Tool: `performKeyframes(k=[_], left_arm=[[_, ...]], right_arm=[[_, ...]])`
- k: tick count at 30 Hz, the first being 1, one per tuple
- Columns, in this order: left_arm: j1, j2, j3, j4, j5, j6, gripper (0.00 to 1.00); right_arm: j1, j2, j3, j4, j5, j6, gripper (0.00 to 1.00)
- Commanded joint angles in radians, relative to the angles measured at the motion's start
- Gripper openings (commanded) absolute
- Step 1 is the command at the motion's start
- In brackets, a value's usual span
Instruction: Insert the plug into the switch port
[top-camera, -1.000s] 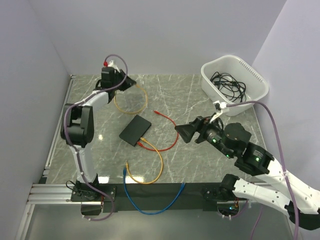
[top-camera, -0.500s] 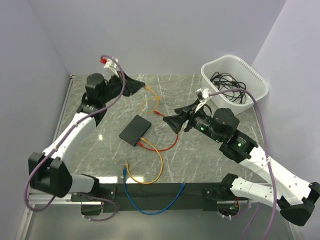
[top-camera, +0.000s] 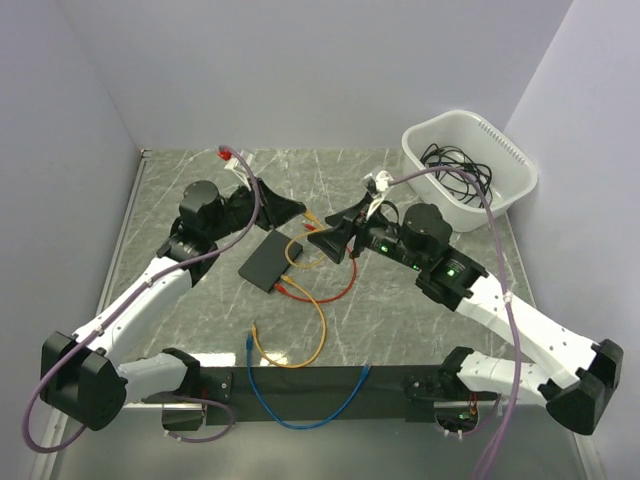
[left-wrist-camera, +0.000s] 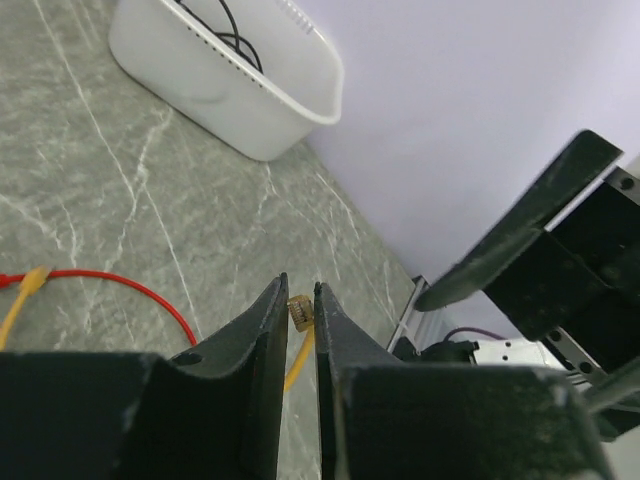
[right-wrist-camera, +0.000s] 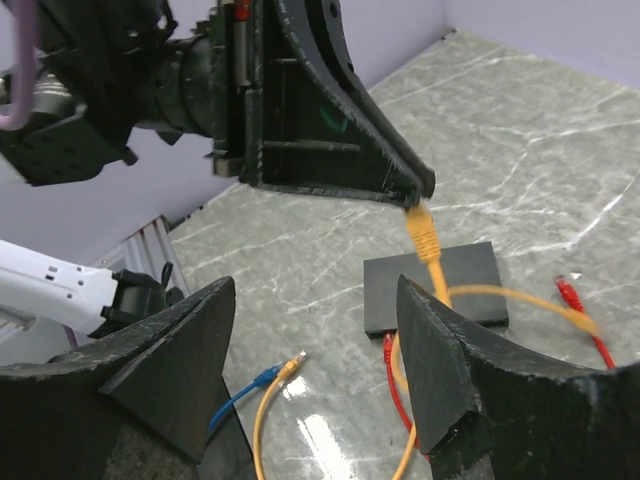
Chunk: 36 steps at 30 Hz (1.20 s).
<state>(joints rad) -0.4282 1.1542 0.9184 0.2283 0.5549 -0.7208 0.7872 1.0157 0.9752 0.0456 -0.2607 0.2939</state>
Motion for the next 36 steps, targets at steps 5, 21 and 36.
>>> performKeyframes(k=[5,21,36], left_arm=[[-0.035,-0.082,-0.032,0.036,-0.053,-0.012,0.01],[-0.063,-0.120,-0.056,0.020,-0.092,-0.023,0.01],[-0.069,-0.113,-0.055,0.017,-0.119,-0.020,0.00]], right_arm=[[-0.022,0.075,0.039,0.097,-0.035,-0.004,0.67],[-0.034,0.191,0.134,0.037,0.014,-0.073,0.59],[-0.032,0.242,0.158,0.008,-0.018,-0.071,0.43]])
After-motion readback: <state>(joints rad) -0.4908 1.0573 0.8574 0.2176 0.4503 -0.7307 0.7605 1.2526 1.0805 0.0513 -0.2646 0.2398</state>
